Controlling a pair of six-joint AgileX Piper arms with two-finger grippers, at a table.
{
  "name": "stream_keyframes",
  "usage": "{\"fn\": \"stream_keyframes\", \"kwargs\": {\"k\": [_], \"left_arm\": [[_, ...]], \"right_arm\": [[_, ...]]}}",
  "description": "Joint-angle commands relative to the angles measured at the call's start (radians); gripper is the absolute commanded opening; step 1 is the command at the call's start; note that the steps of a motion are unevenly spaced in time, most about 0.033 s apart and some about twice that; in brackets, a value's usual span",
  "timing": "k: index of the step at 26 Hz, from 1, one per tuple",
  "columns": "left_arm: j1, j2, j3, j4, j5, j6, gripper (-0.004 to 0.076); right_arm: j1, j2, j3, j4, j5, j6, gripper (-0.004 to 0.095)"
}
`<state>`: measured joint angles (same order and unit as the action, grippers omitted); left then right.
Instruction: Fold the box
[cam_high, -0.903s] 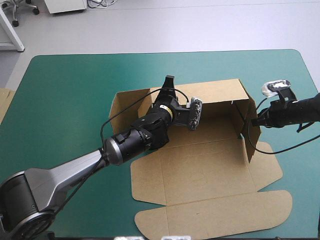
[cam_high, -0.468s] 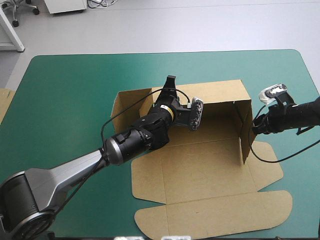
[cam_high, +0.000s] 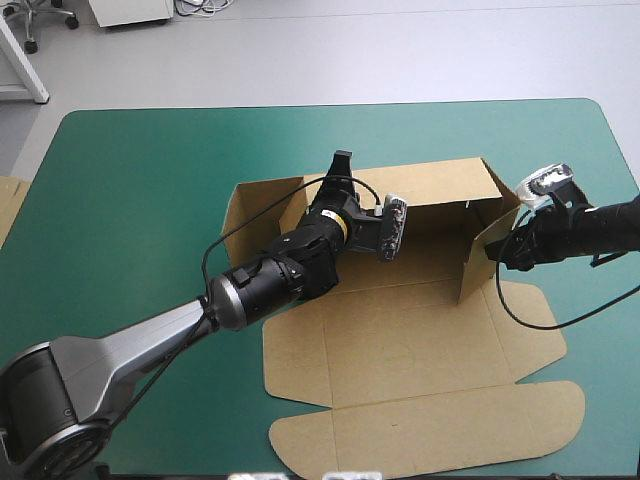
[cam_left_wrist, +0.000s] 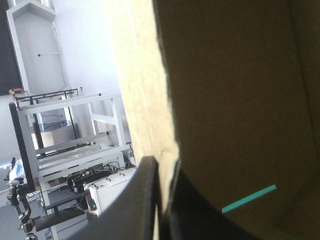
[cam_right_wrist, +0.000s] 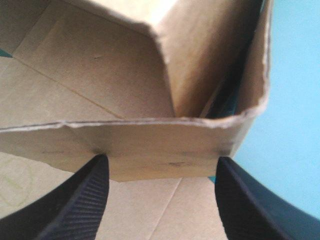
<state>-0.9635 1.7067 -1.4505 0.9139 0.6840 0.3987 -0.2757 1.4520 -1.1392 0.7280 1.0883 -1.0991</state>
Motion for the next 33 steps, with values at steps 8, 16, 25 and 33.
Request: {"fn": "stream_keyframes", "kwargs": {"k": [8, 16, 25, 33], "left_arm": [[-0.006, -0.027, -0.021, -0.03, -0.047, -0.008, -0.001], [-0.006, -0.025, -0.021, -0.041, -0.059, -0.008, -0.001], [-0.006, -0.014, -0.021, -0.073, -0.079, -0.008, -0.001], [-0.006, -0.014, -0.021, -0.071, -0.079, -0.008, -0.001]], "right_arm": [[0.0, -0.031, -0.02, 0.065, -0.141, -0.066, 0.0617], [0.0, 0.014, -0.02, 0.151, -0.14, -0.152, 0.0622], [0.0, 0.035, -0.012, 0.213, -0.11, -0.083, 0.0615], [0.092, 0.035, 0.048, 0.168, -0.278, -0.079, 0.0546]]}}
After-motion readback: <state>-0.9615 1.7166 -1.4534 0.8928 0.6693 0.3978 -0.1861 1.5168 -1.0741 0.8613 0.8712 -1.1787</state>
